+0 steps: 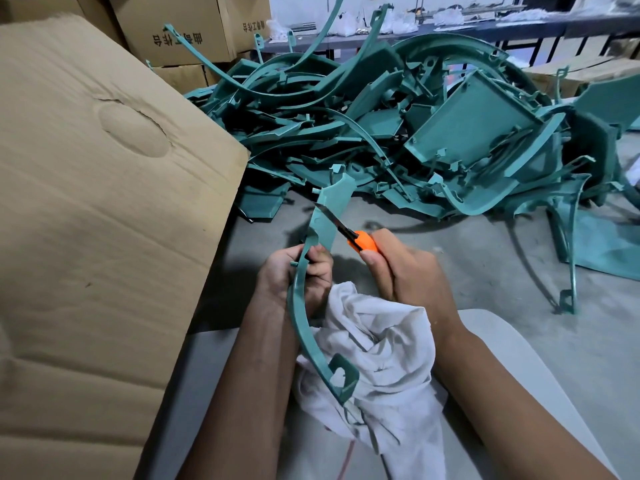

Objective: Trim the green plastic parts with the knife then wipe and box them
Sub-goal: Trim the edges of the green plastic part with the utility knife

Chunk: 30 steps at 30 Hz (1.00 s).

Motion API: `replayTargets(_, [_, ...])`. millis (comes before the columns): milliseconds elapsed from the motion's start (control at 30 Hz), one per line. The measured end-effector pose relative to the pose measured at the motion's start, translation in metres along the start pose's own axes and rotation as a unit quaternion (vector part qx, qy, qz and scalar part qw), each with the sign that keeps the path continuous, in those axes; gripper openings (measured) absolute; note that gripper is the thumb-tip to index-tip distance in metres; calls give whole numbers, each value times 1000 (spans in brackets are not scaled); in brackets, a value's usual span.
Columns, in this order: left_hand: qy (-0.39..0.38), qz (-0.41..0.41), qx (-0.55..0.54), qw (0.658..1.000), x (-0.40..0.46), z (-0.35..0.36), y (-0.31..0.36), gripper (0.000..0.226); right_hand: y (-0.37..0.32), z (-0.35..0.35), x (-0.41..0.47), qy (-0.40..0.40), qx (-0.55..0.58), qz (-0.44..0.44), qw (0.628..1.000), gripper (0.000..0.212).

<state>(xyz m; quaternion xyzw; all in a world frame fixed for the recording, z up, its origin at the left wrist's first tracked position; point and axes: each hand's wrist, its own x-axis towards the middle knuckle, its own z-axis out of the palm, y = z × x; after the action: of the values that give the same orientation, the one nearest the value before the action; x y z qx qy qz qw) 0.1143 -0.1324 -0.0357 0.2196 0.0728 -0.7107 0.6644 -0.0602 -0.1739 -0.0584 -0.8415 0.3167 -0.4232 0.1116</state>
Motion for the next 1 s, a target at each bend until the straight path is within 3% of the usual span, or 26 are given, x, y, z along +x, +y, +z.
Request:
replayTargets(100, [2,-4,-11,1000,-4,2,0,28,0,-4,-1,-16,19,-18,1000,44])
replayTargets(267, [20,4,0,1000,0,0,-2,39,0,-4,0,5,44,-5,999,44])
replayTargets(533, [13,-13,5,1000,0,-1,-3,46,1,0,-2,-43,118,6,992,47])
replayTargets(700, [11,-10,44,999,-3,7,-8,33,3,1,-3,-11,129,19,991,32])
replayTargets(800, [32,20,38,999,-1,5,-7,49,3,1,-5,-16,160,18,987,36])
replayTargets(900, [38,27,15,999,-5,5,-4,40,4,-4,-7,-15,191,3,981,43])
replayTargets(1000, [35,2,16,999,-5,6,-3,33,7,-5,-6,-12,150,-8,989,40])
